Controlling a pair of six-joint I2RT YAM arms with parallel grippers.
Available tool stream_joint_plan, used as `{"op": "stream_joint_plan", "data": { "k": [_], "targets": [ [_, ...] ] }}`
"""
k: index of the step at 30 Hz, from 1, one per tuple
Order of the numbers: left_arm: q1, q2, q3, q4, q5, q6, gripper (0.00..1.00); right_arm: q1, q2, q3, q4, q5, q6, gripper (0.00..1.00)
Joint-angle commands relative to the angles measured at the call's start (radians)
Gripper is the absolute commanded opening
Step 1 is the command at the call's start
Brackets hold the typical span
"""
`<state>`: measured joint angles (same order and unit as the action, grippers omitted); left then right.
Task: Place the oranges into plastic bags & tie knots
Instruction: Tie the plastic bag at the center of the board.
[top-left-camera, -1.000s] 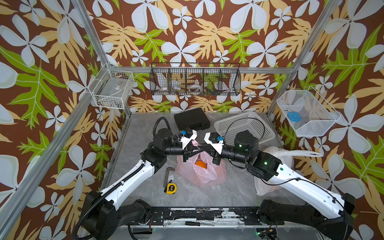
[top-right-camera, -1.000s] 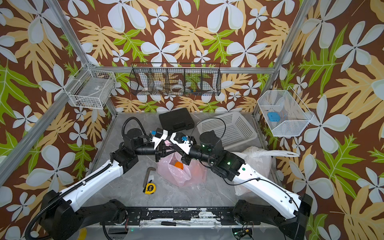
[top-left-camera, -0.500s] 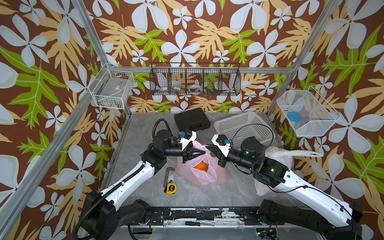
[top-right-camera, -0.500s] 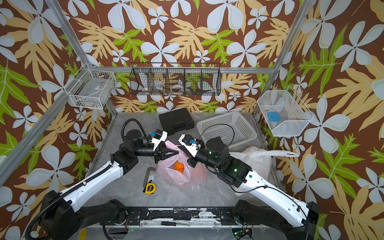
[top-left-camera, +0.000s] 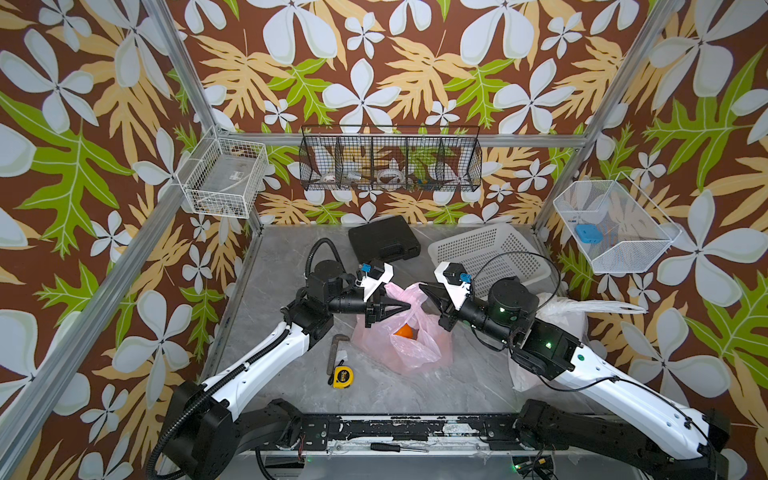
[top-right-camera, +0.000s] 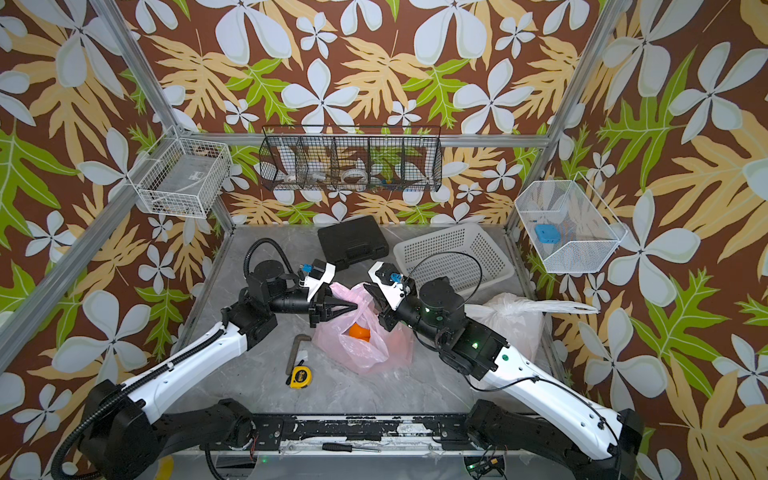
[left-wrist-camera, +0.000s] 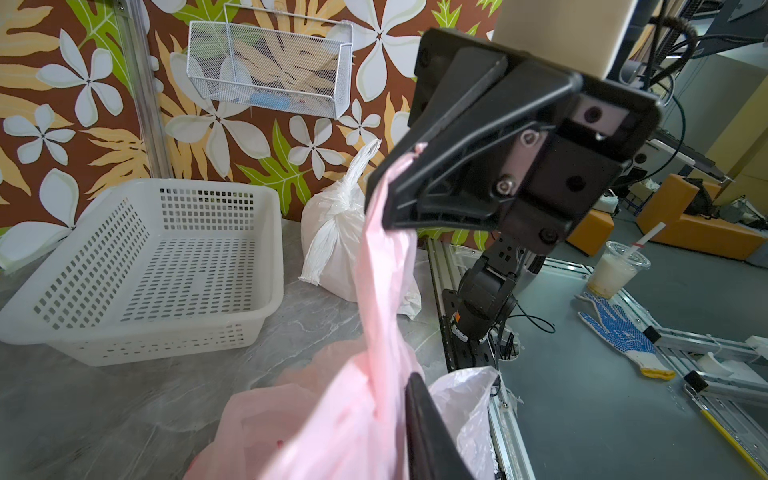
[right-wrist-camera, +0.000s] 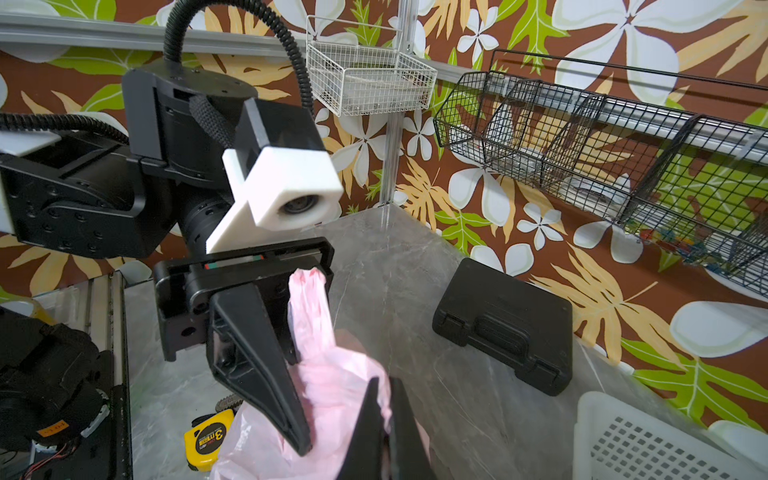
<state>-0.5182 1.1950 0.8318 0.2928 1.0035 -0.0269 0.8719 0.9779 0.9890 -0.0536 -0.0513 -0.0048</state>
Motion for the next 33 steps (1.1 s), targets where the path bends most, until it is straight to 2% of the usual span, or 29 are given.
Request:
{"op": "stream_joint_plan", "data": {
  "k": [1,4,8,9,10,13,15,16,17,21,23,27,29,31,33],
  "targets": [
    [-0.001,-0.008,-0.005,-0.008,0.008,0.016,0.21,0.001,-0.004,0.0,0.038,0.034,0.021,0.0],
    [0.0,-0.012,-0.004,-0.02,0.005,0.026,0.17,0.001,-0.006,0.003,0.039,0.038,0.023,0.0],
    [0.0,-0.013,0.006,-0.045,0.0,0.042,0.0,0.001,0.0,0.013,0.017,0.057,0.017,0.0],
    [0.0,-0.014,0.007,-0.047,-0.006,0.044,0.0,0.002,-0.004,0.013,0.01,0.072,0.011,0.0],
    [0.0,-0.015,0.009,-0.049,-0.007,0.044,0.0,0.001,-0.012,0.01,0.004,0.095,0.004,0.05],
    [0.0,-0.019,0.01,-0.052,-0.02,0.039,0.0,0.001,-0.052,-0.016,-0.01,0.133,-0.031,0.4],
    [0.0,-0.019,0.015,-0.061,-0.022,0.043,0.0,0.001,-0.089,-0.047,-0.023,0.107,-0.056,0.62],
    [0.0,-0.017,0.02,-0.073,-0.024,0.049,0.0,0.001,-0.11,-0.059,-0.037,0.078,-0.068,0.71],
    [0.0,-0.014,0.025,-0.087,-0.028,0.054,0.0,0.001,-0.123,-0.059,-0.065,0.044,-0.079,0.75],
    [0.0,0.003,0.074,-0.196,-0.069,0.094,0.0,0.001,-0.149,-0.037,-0.166,0.056,-0.119,0.78],
    [0.0,0.013,0.101,-0.243,-0.074,0.096,0.0,0.001,-0.161,-0.054,-0.163,0.083,-0.132,0.84],
    [0.001,0.026,0.141,-0.311,-0.06,0.095,0.0,0.003,-0.105,-0.057,-0.21,0.06,-0.176,0.88],
    [0.0,0.026,0.145,-0.325,-0.06,0.093,0.0,0.003,-0.089,-0.083,-0.149,0.035,-0.156,0.88],
    [0.0,0.021,0.141,-0.328,-0.059,0.1,0.0,0.004,-0.097,-0.118,-0.056,0.048,-0.11,0.81],
    [0.0,0.016,0.133,-0.33,-0.056,0.117,0.0,0.003,-0.113,-0.127,0.021,0.031,-0.087,0.78]
  ]
}}
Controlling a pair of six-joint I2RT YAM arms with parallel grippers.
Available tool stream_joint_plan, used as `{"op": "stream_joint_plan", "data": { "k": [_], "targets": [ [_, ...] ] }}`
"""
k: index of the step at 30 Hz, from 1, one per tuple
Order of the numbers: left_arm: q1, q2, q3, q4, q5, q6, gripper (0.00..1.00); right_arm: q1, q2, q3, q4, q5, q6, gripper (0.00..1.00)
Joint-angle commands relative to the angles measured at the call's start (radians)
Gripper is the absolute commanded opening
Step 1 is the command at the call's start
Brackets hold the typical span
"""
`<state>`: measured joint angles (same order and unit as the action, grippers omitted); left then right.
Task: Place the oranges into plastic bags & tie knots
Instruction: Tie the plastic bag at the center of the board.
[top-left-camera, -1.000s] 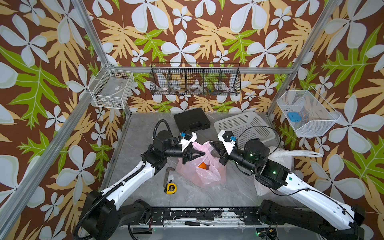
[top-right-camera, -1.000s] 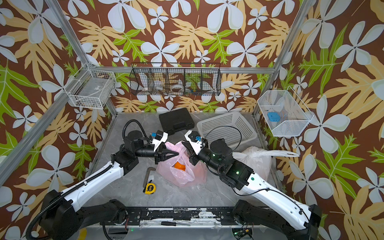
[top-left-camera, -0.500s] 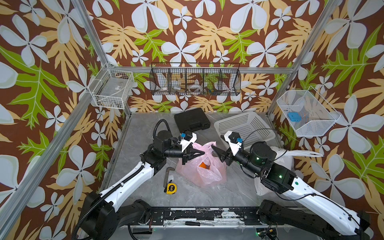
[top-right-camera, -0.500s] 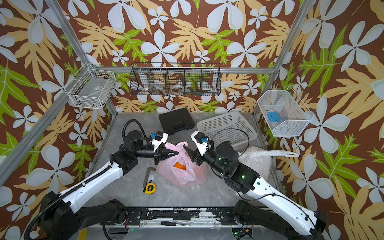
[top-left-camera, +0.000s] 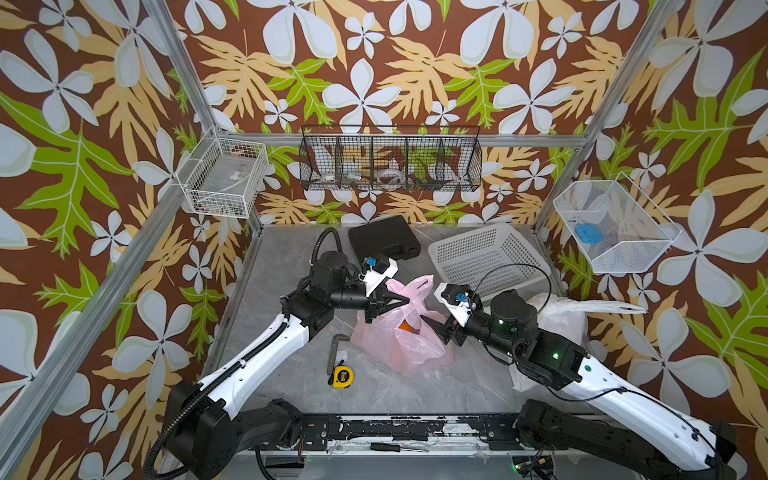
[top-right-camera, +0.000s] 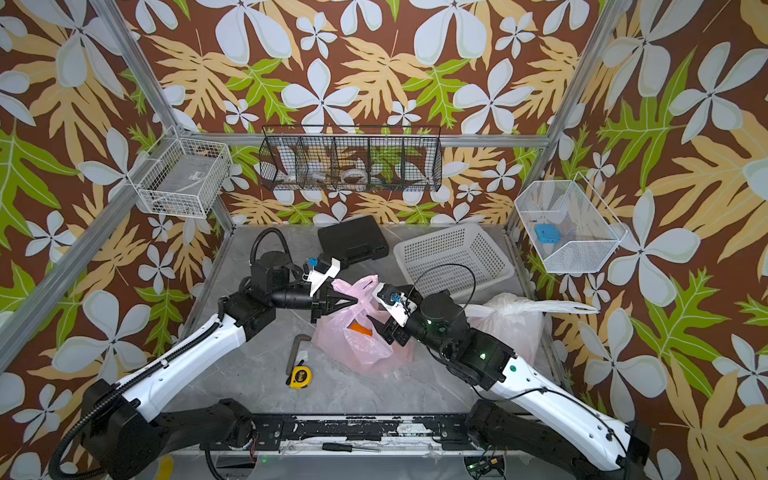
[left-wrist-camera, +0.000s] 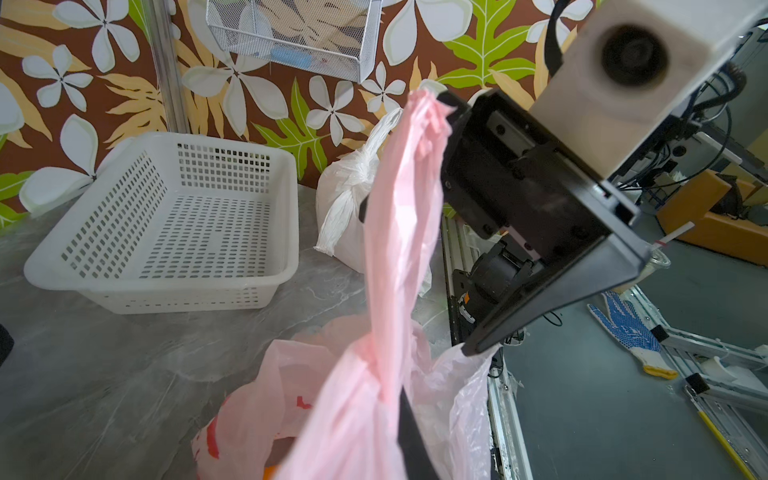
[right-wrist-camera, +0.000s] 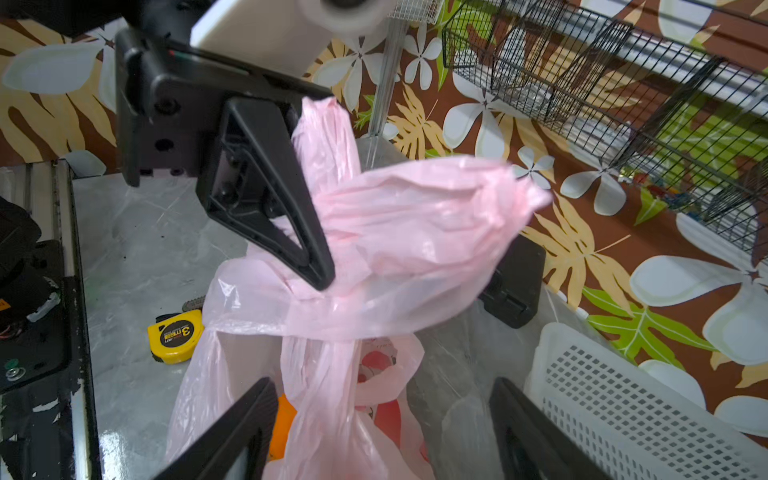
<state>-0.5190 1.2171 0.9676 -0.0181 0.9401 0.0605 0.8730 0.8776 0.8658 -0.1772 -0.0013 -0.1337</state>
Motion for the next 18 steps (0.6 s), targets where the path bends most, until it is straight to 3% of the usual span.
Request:
{"op": "stream_joint_plan", "data": {
  "k": [1,3,6,11,14,16,18],
  "targets": [
    [0.001,-0.01,-0.005,-0.019,0.007,0.042,0.0,0.001,-0.018,0.009,0.159,-0.031,0.05,0.77],
    [0.001,-0.011,-0.01,-0.018,-0.007,0.059,0.0,-0.007,-0.02,0.039,0.162,-0.082,0.064,0.77],
    [0.001,-0.004,-0.005,-0.02,-0.023,0.085,0.0,-0.065,0.017,0.104,0.097,-0.224,0.13,0.85],
    [0.001,0.002,0.002,-0.024,0.004,0.13,0.0,-0.144,0.091,0.159,-0.015,-0.314,0.174,0.88],
    [0.001,-0.004,0.001,-0.036,0.01,0.158,0.0,-0.234,0.098,0.131,0.042,-0.517,0.21,0.89],
    [0.002,-0.01,0.0,-0.046,0.019,0.183,0.0,-0.256,0.091,0.114,0.064,-0.64,0.126,0.9],
    [0.001,-0.016,-0.004,-0.054,0.029,0.202,0.0,-0.258,0.073,0.11,0.065,-0.667,0.013,0.9]
  ]
}}
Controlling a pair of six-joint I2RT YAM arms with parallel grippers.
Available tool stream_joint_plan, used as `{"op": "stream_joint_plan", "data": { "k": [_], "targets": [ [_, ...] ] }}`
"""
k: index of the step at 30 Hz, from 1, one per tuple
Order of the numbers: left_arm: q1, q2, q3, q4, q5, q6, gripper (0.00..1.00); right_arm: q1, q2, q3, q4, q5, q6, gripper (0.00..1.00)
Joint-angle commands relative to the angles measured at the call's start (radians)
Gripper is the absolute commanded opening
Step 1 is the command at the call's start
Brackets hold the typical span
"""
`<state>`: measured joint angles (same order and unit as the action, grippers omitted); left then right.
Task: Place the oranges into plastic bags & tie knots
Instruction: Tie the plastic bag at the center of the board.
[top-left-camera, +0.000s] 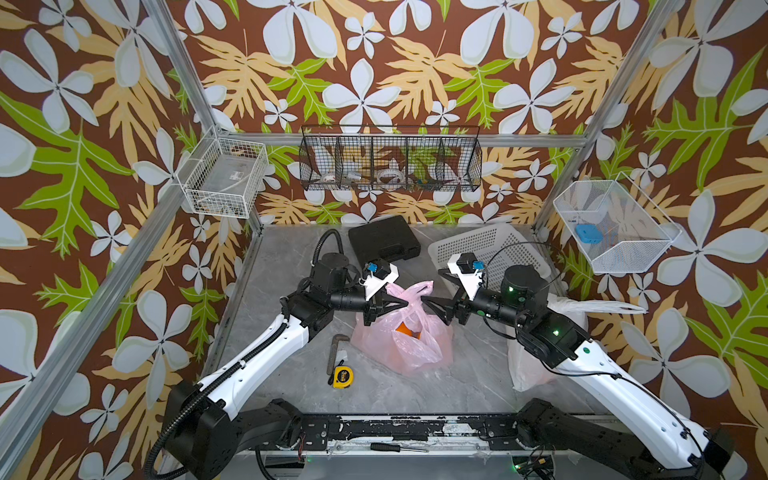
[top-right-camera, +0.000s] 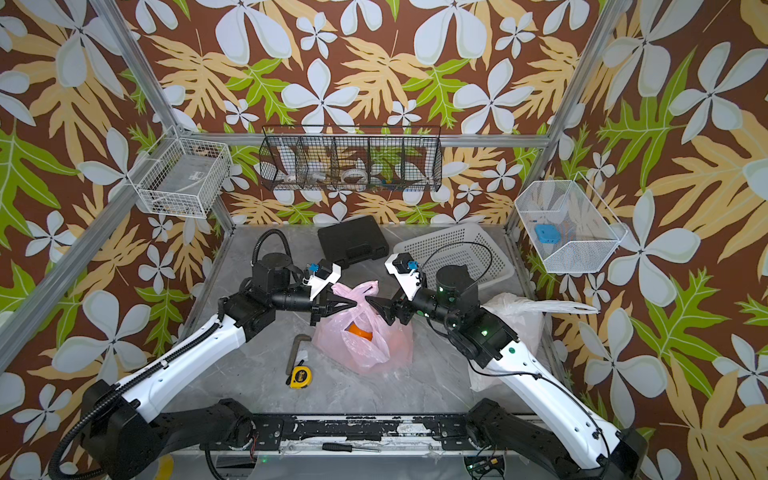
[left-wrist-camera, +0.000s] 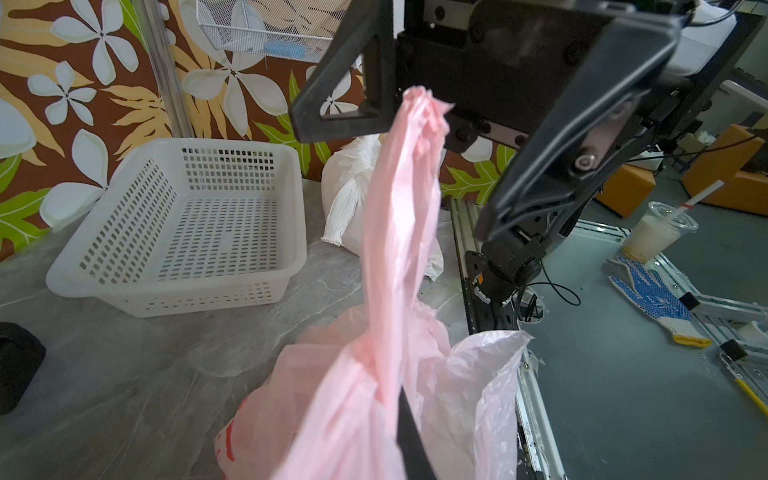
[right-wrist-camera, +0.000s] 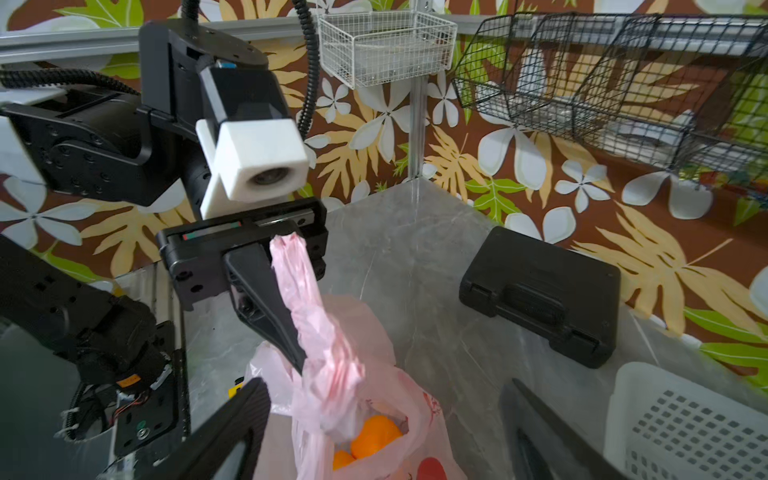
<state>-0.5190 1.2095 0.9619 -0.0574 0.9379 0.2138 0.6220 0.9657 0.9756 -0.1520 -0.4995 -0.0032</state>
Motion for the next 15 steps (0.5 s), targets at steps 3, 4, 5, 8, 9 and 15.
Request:
{"op": "stream_joint_plan", "data": {
  "k": [3,4,5,8,9,15],
  "targets": [
    [0.002,-0.006,0.005,-0.038,0.055,0.075,0.0,-0.023,-0.017,0.035,-0.011,-0.204,-0.307,0.96],
    [0.002,-0.007,0.005,-0.043,0.058,0.076,0.0,-0.047,-0.002,0.065,-0.055,-0.256,-0.367,0.98],
    [0.002,-0.004,0.006,-0.044,0.06,0.076,0.0,-0.07,0.02,0.106,-0.101,-0.283,-0.405,0.98],
    [0.002,0.001,0.014,-0.065,0.064,0.084,0.0,-0.141,0.143,0.301,-0.417,-0.38,-0.649,0.98],
    [0.002,0.003,0.016,-0.071,0.066,0.088,0.0,-0.142,0.177,0.352,-0.48,-0.346,-0.693,0.98],
    [0.002,0.01,0.025,-0.087,0.075,0.09,0.0,-0.13,0.303,0.541,-0.777,-0.298,-0.927,0.9]
  ]
}}
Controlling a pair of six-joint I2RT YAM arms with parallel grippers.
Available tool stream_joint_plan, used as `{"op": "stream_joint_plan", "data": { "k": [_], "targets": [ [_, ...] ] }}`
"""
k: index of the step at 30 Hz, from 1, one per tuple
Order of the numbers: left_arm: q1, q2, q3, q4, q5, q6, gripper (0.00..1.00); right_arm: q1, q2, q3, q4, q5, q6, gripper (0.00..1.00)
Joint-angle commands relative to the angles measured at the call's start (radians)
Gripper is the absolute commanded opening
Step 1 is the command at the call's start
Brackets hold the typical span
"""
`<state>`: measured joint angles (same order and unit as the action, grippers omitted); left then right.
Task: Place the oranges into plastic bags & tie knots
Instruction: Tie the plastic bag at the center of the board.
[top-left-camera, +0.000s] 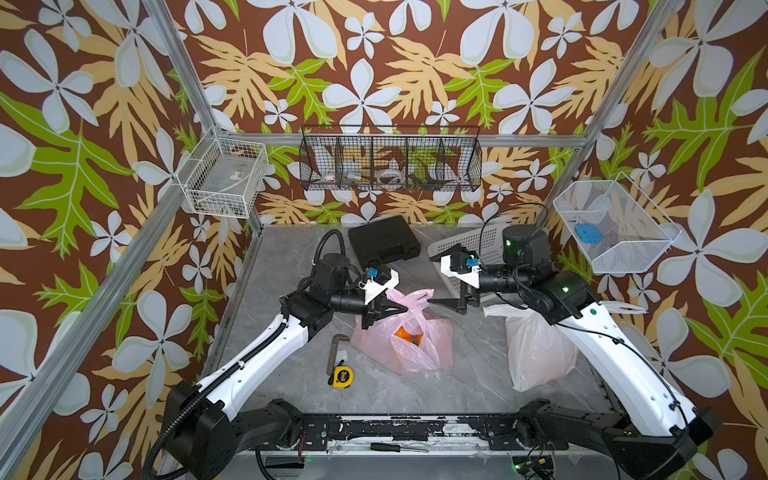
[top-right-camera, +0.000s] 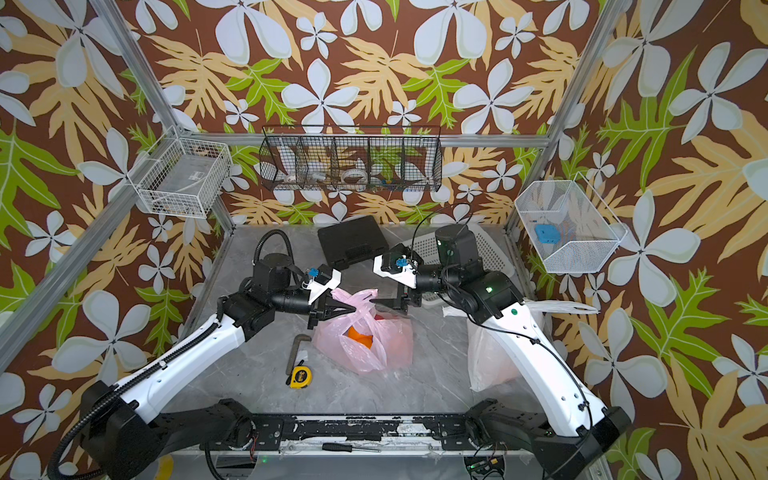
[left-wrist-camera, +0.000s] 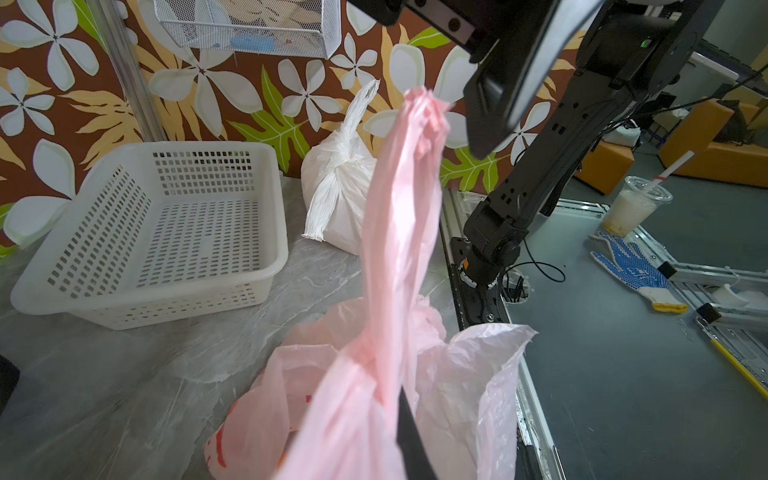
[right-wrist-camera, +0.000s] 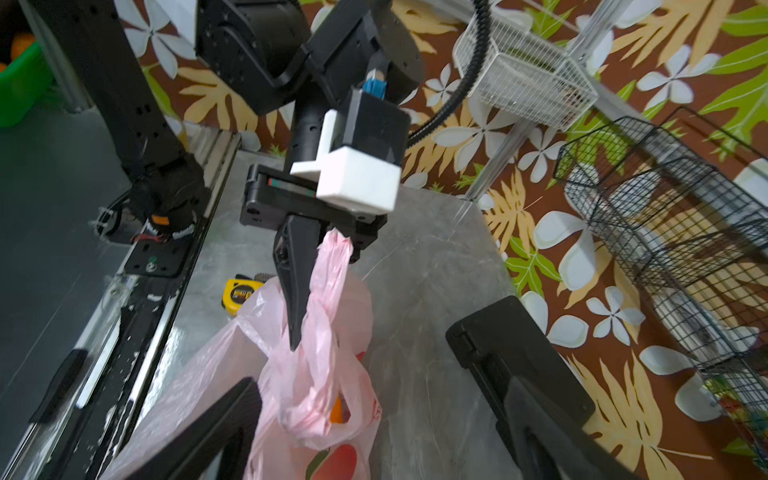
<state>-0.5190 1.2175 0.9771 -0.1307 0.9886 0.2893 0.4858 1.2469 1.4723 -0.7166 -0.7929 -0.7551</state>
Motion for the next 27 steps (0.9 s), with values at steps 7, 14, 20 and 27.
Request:
{"op": "stream_joint_plan", "data": {
  "k": [7,14,20,27],
  "targets": [
    [0.002,0.015,0.025,-0.036,0.027,0.027,0.0,0.098,0.104,0.162,-0.311,0.086,-0.245,0.73],
    [0.002,0.015,0.033,-0.051,0.028,0.037,0.0,0.103,0.141,0.199,-0.339,0.113,-0.251,0.53],
    [0.001,0.014,0.038,-0.061,0.027,0.044,0.0,0.105,0.133,0.206,-0.333,0.105,-0.244,0.42],
    [0.002,0.014,0.042,-0.067,0.028,0.045,0.0,0.111,0.132,0.204,-0.33,0.106,-0.229,0.2]
  ]
}}
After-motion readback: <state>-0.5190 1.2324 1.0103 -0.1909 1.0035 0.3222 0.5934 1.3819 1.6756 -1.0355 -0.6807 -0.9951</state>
